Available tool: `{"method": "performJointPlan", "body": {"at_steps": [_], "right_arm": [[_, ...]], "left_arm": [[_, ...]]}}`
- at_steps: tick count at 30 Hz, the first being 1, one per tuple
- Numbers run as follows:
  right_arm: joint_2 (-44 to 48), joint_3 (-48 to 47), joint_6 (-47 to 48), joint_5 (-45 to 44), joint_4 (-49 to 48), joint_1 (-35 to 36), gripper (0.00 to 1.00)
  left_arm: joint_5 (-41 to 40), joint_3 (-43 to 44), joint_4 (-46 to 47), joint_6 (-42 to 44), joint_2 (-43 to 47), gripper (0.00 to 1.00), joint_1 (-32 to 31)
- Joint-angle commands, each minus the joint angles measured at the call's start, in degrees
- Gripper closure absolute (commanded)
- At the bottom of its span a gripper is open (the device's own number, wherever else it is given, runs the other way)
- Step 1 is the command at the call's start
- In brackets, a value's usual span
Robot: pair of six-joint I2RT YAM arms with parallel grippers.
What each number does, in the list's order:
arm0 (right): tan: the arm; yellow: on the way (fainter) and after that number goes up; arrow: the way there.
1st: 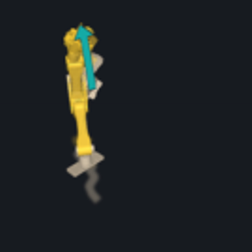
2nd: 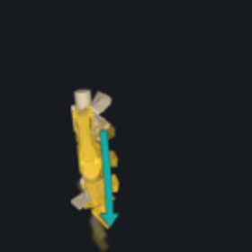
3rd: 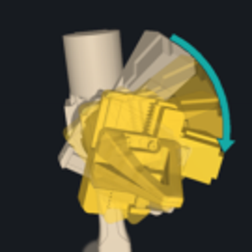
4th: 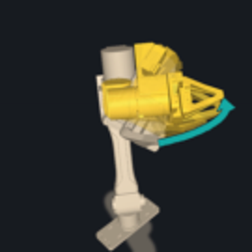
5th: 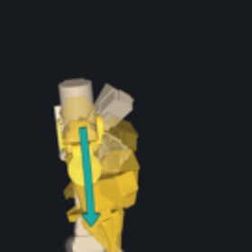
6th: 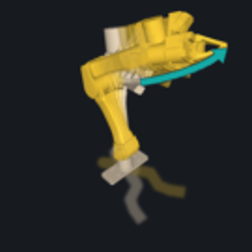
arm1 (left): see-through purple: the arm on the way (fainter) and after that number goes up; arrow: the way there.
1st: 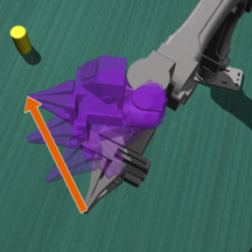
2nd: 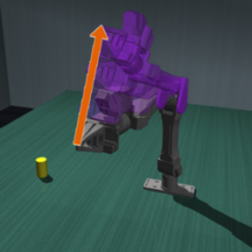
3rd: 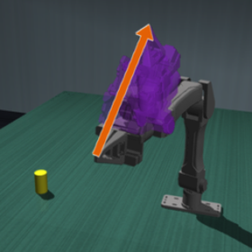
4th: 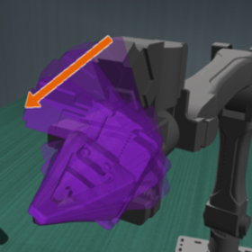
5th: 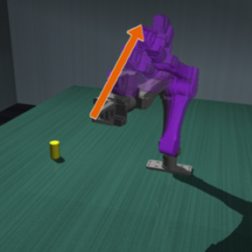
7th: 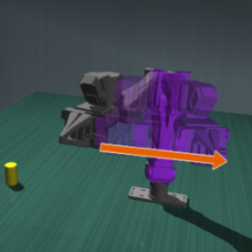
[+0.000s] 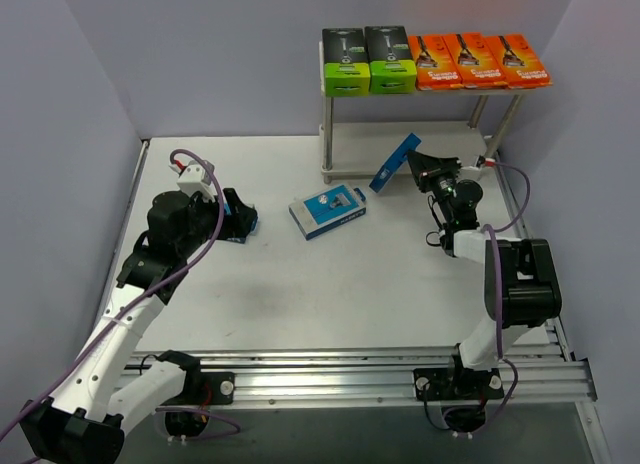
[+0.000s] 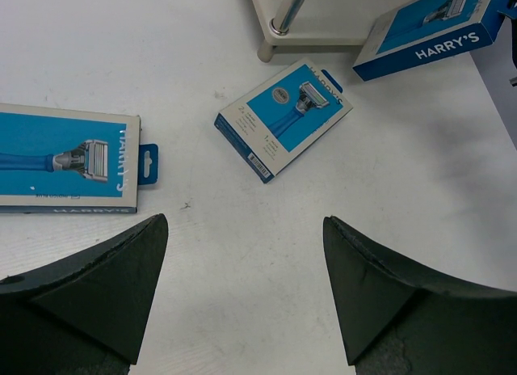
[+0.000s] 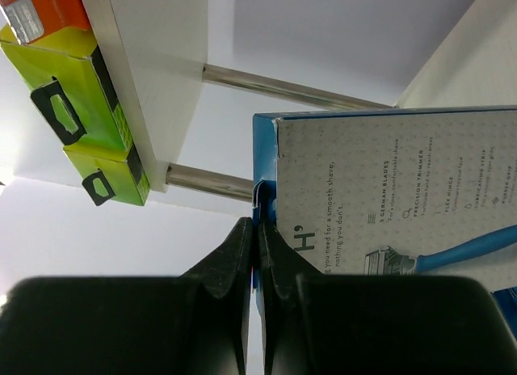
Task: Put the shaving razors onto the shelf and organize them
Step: Place the shaving razor onto shelf
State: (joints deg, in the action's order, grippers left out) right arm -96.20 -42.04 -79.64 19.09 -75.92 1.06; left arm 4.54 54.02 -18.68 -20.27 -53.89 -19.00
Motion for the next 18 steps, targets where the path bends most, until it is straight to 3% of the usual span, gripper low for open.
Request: {"method": "performJointPlan", "body": {"at_steps": [1, 11, 18], "right_arm": [[-1.7, -3.1, -0.6, 1.2, -20.7, -0.7, 1.00], [-5.7, -10.9, -3.7, 3.4, -23.7, -0.7, 1.00], [-8.5, -11.4, -8.2, 4.6, -29.9, -4.9, 1.00]], "left_arm": [[0.0, 0.6, 0.4, 1.2, 0.1, 0.13, 0.4], [0.2, 0.7, 0.6, 1.4, -0.6, 0.13, 0.6], [0.6, 1.0, 0.7, 1.3, -1.3, 0.13, 0.8]]}}
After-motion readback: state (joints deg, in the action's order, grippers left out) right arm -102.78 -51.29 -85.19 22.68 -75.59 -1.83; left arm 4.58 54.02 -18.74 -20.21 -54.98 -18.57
